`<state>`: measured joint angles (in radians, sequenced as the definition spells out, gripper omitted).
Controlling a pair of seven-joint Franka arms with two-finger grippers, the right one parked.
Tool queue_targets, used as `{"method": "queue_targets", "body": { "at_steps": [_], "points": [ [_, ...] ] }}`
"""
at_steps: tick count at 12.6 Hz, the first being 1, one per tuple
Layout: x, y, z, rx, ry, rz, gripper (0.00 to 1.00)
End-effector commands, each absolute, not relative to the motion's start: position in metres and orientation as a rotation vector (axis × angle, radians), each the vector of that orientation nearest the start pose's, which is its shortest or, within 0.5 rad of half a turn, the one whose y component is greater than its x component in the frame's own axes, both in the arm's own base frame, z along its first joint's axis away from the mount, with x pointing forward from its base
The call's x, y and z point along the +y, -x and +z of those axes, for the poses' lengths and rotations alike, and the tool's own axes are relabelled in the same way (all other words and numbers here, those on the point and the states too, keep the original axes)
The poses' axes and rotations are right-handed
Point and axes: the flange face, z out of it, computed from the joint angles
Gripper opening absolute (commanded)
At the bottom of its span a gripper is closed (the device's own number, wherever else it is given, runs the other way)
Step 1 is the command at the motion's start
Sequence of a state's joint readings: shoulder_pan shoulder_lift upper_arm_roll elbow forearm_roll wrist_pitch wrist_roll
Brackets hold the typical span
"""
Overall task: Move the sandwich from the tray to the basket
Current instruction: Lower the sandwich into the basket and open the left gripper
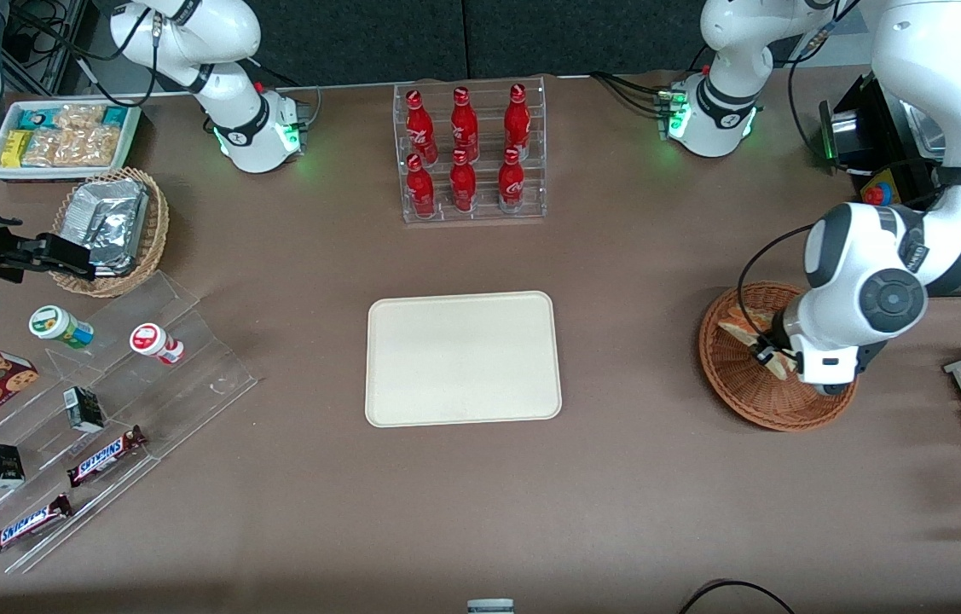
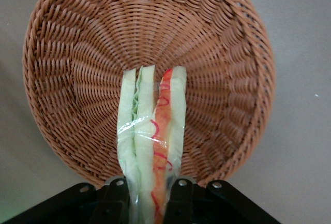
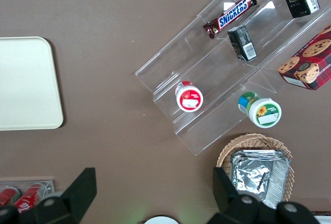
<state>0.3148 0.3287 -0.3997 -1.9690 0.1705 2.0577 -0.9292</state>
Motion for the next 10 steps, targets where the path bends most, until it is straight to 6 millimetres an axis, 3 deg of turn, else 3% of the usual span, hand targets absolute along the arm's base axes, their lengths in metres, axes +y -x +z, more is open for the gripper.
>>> {"method": "queue_targets", "body": {
  "at_steps": [1, 7, 10],
  "points": [
    [-0.002, -0.578, 0.303, -1.117, 2.865, 0.273, 0.00],
    [0.004, -0.591, 0.255, -1.169, 2.923, 0.230, 0.00],
    [0.010, -0.591, 0.242, -1.185, 2.920, 0.247, 0.02]
  ]
}}
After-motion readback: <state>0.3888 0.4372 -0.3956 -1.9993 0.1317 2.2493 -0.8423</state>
